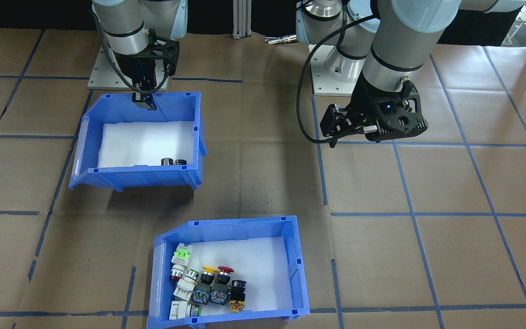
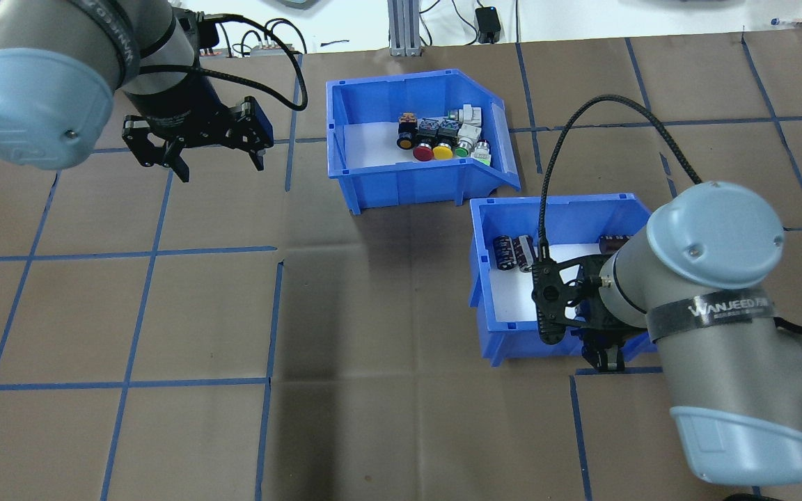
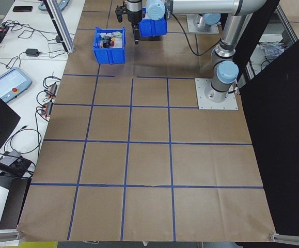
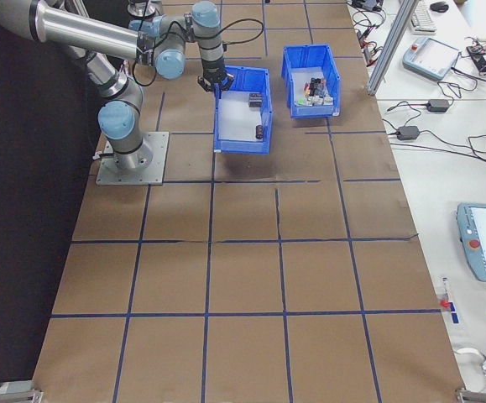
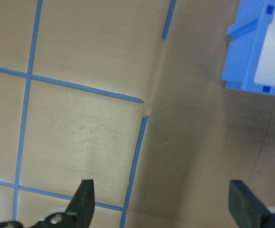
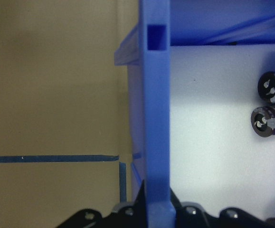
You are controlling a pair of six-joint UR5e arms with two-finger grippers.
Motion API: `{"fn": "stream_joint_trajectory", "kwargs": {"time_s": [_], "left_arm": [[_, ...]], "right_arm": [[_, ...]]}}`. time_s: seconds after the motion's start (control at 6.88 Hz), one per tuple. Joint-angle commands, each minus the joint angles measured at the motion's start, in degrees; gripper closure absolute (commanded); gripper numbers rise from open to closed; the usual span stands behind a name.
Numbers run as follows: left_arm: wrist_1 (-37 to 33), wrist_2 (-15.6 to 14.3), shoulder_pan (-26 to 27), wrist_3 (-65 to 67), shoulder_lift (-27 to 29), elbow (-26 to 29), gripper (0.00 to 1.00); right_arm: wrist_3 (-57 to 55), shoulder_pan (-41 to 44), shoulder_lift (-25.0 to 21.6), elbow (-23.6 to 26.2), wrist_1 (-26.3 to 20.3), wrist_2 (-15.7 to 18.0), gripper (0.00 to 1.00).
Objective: Place button box in front
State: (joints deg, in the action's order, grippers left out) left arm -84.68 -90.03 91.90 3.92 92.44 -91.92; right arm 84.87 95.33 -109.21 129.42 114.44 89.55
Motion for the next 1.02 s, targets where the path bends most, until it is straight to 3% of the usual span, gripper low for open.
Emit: {"fn": "stream_joint_trajectory", "kwargs": {"time_s": [0.0,0.29,0.87], "left_arm": [[-0.40,2.15,-2.15,-14.36,-6.63,-4.65,0.00],[-3.99,1.88,-2.95,-14.64,-8.94,-4.76,0.00],[-4.09,1.09,-2.95,-13.94,-9.21,-4.76,0.00]], "right_arm": [[-5.47,6.51,1.70,0.57,2.96,0.89,0.98],[-13.63,14.50,5.83,0.49,8.75,3.35,0.98],[-25.69,26.20,14.44,0.14,20.09,7.31,0.98]]}}
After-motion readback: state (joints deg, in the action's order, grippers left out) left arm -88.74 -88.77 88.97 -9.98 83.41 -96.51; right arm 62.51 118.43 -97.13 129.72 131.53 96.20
